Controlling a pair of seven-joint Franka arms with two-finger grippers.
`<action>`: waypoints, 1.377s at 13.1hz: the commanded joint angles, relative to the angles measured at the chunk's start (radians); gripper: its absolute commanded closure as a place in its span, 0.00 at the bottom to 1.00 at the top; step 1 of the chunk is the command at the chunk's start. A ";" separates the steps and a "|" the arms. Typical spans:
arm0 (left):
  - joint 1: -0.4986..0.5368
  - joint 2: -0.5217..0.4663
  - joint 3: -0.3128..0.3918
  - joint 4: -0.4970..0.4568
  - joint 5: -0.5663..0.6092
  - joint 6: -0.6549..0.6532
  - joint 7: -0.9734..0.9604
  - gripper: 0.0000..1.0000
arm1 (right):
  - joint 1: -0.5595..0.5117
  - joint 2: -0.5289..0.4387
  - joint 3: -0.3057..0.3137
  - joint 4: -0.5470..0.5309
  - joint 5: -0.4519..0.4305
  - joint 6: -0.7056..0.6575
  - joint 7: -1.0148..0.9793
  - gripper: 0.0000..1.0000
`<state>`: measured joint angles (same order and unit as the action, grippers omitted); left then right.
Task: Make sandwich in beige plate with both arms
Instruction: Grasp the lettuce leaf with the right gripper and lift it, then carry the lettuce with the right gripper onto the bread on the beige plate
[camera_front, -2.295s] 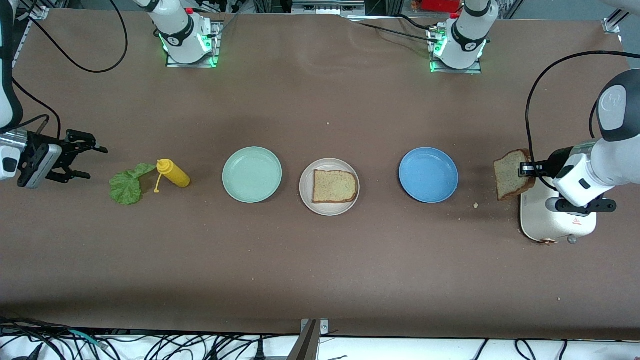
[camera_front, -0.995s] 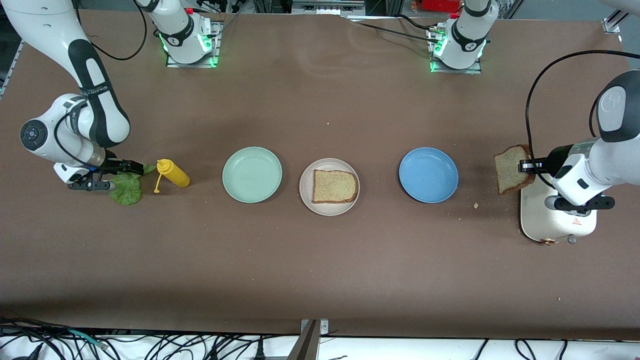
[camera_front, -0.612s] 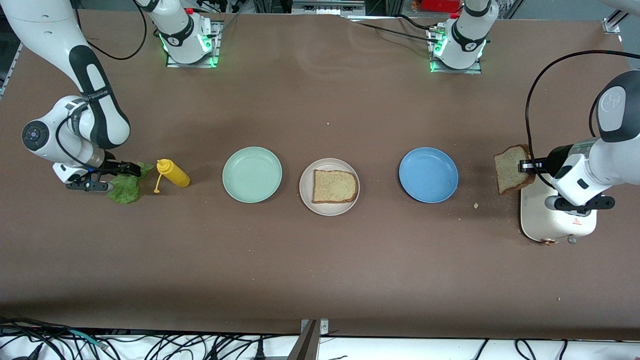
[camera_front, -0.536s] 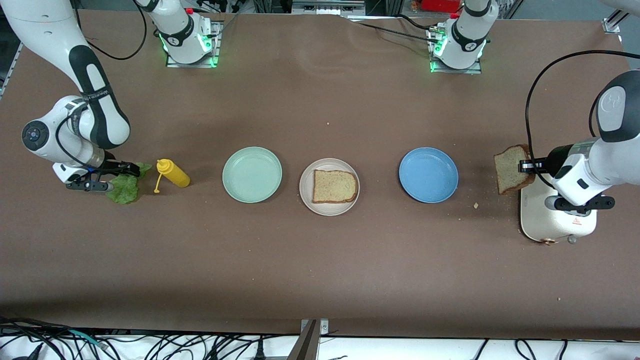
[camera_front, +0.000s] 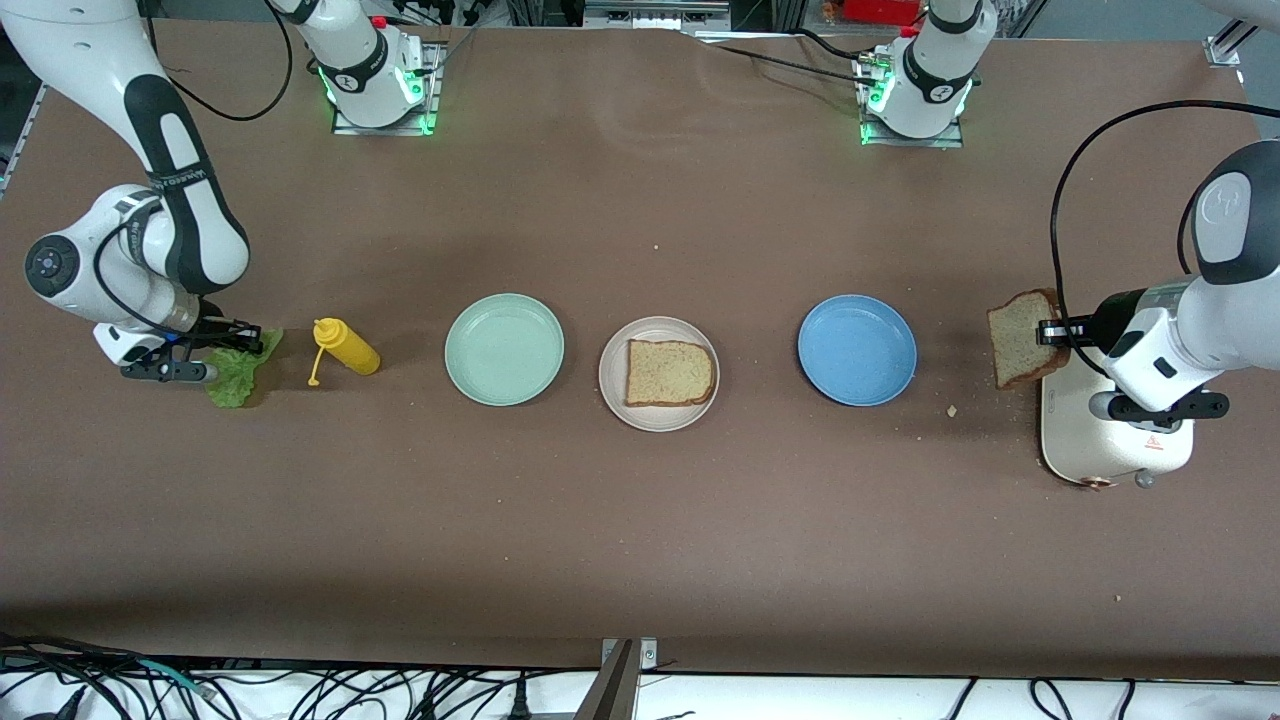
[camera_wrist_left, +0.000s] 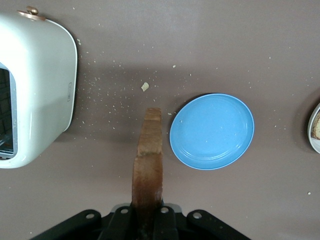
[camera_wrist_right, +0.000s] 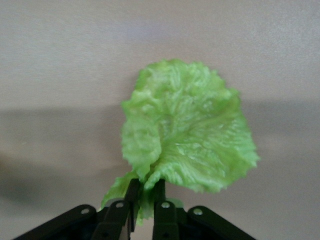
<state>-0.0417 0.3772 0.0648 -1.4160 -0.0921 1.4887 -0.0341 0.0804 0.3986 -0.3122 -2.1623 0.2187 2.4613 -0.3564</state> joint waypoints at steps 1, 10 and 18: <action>-0.014 -0.003 0.006 0.011 0.025 -0.008 -0.015 1.00 | -0.014 -0.082 0.009 0.007 -0.019 -0.100 0.000 1.00; -0.017 -0.003 0.006 0.011 0.023 -0.007 -0.015 1.00 | -0.014 -0.231 0.077 0.327 -0.038 -0.730 0.008 1.00; -0.024 -0.001 0.006 0.011 0.023 -0.007 -0.015 1.00 | 0.041 -0.224 0.546 0.486 -0.080 -0.581 0.374 1.00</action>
<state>-0.0544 0.3772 0.0645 -1.4153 -0.0921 1.4892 -0.0342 0.1055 0.1504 0.1645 -1.7006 0.1811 1.8068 -0.0637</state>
